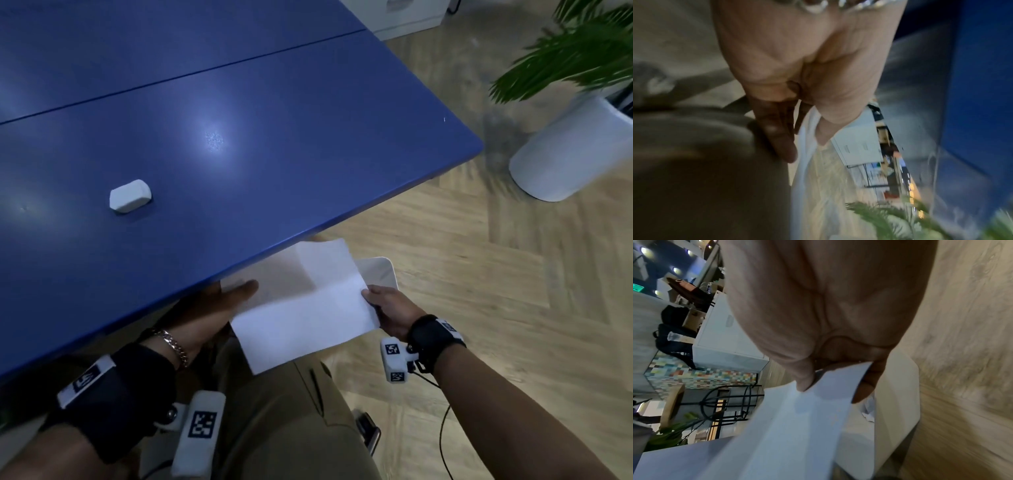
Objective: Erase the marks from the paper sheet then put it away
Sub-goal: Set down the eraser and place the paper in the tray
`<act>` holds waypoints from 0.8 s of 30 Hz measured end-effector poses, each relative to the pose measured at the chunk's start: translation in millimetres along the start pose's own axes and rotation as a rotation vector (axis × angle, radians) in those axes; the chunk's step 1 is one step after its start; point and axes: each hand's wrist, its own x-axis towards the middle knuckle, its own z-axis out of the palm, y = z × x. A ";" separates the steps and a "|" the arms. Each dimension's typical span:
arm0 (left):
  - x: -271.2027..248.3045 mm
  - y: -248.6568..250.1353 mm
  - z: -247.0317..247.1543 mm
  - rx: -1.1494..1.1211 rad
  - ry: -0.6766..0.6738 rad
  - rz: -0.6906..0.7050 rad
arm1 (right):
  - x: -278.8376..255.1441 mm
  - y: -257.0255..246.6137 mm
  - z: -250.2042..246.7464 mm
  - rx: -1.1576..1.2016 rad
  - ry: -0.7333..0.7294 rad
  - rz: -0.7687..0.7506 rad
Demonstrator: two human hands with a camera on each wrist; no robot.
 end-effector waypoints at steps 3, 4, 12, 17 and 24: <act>-0.2 5.6 -1.8 0.207 0.004 -0.046 | -0.6 -2.7 -3.0 -0.014 -0.004 -0.008; 1.6 6.2 -1.5 0.320 0.036 -0.043 | 3.3 -1.0 -6.1 -0.033 -0.002 -0.010; 11.5 5.8 8.9 0.605 0.110 0.058 | 22.6 3.4 -11.3 -0.391 0.140 0.060; 10.0 6.5 9.0 0.653 0.087 0.112 | 22.5 -11.3 -3.3 -0.689 0.304 -0.042; 12.3 5.8 17.6 0.595 0.113 0.102 | -49.3 -45.4 120.4 -0.891 -0.016 -0.789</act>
